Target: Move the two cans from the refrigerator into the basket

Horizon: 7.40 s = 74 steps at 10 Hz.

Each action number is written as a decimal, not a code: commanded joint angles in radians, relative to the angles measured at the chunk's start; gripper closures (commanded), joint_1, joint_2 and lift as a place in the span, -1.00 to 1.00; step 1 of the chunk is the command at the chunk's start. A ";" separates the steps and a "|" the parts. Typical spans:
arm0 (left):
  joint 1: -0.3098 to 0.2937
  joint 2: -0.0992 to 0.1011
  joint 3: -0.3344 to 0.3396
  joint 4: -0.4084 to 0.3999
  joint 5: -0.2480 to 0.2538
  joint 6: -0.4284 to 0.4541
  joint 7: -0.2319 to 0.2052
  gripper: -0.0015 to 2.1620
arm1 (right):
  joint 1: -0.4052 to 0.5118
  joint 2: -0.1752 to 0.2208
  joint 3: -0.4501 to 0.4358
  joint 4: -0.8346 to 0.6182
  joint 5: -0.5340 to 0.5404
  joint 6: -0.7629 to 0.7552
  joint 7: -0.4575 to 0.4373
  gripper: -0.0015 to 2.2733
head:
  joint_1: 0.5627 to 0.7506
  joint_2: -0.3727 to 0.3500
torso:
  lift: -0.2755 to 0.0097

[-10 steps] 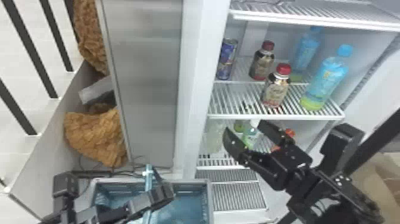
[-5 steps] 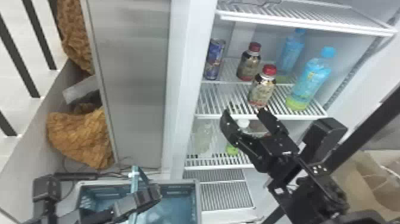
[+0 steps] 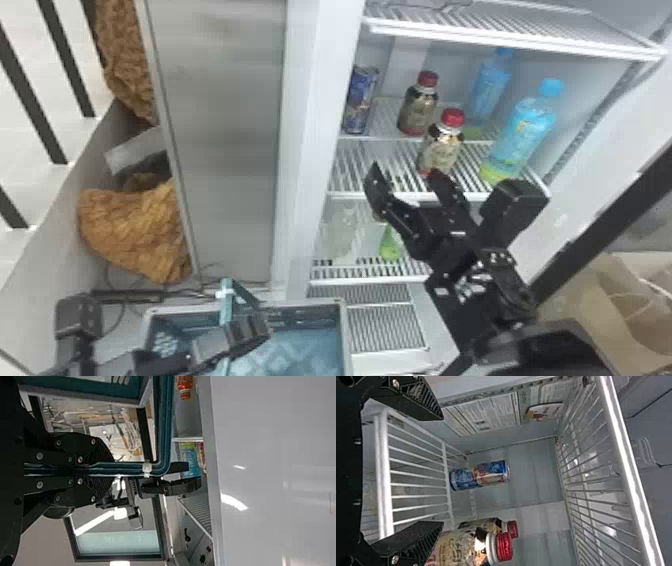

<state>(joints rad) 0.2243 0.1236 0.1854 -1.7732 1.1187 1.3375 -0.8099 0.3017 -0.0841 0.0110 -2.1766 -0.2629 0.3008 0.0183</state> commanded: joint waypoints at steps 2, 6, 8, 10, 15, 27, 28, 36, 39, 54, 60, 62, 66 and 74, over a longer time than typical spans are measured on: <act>0.001 0.002 -0.002 0.000 0.000 0.000 0.000 0.10 | -0.083 0.001 0.031 0.089 0.000 -0.033 -0.037 -0.91 | 0.41 -0.53 | 0.72; -0.003 0.008 -0.006 0.000 0.000 0.000 0.000 0.10 | -0.213 0.010 0.055 0.229 0.026 -0.073 -0.089 -0.91 | 0.41 -0.50 | 0.72; -0.006 0.011 -0.006 0.000 0.000 0.000 0.000 0.10 | -0.287 0.015 0.065 0.317 0.034 -0.085 -0.092 -0.91 | 0.41 -0.49 | 0.72; -0.008 0.014 -0.008 0.002 0.002 0.000 0.000 0.10 | -0.346 0.026 0.073 0.398 0.036 -0.107 -0.100 -0.91 | 0.41 -0.47 | 0.72; -0.016 0.016 -0.006 0.002 0.002 -0.002 0.000 0.10 | -0.518 0.038 0.107 0.617 0.065 -0.163 -0.118 -0.91 | 0.41 -0.42 | 0.72; -0.028 0.019 -0.008 0.007 0.002 -0.005 0.003 0.10 | -0.800 0.055 0.137 0.968 0.105 -0.141 -0.150 -0.91 | 0.36 -0.35 | 0.72; -0.030 0.019 -0.010 0.007 0.002 -0.005 0.005 0.10 | -0.815 0.055 0.137 0.975 0.109 -0.127 -0.150 -0.91 | 0.36 -0.35 | 0.72; -0.033 0.018 -0.012 0.010 0.004 -0.007 0.005 0.10 | -0.802 0.049 0.137 0.951 0.141 -0.092 -0.150 0.06 | 0.35 -0.36 | 0.72; -0.028 0.018 -0.008 0.010 0.010 -0.010 0.005 0.10 | -0.697 0.027 0.149 0.769 0.137 -0.050 -0.152 0.06 | 0.39 -0.37 | 0.72; -0.023 0.016 -0.012 0.010 0.010 -0.010 0.005 0.10 | -0.150 -0.062 0.131 -0.063 -0.008 0.234 -0.195 0.06 | 0.41 -0.34 | 0.72; -0.028 0.013 -0.014 0.007 0.008 -0.010 0.005 0.10 | 0.135 -0.088 0.125 -0.392 -0.132 0.428 -0.190 0.06 | 0.41 -0.33 | 0.72; -0.030 0.011 -0.010 0.010 0.008 -0.010 0.005 0.10 | 0.194 -0.101 0.125 -0.451 -0.186 0.514 -0.170 0.06 | 0.41 -0.27 | 0.72; -0.028 0.010 -0.010 0.010 0.010 -0.012 0.005 0.10 | 0.295 -0.128 0.121 -0.549 -0.234 0.686 -0.115 0.05 | 0.41 -0.11 | 0.72; -0.023 0.008 -0.008 0.007 0.012 -0.012 0.003 0.10 | 0.383 -0.109 0.053 -0.542 -0.222 0.615 -0.077 -0.91 | 0.41 -0.11 | 0.72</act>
<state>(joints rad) 0.2012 0.1319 0.1775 -1.7654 1.1308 1.3252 -0.8068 0.6711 -0.1970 0.0759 -2.7182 -0.4944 0.9522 -0.0585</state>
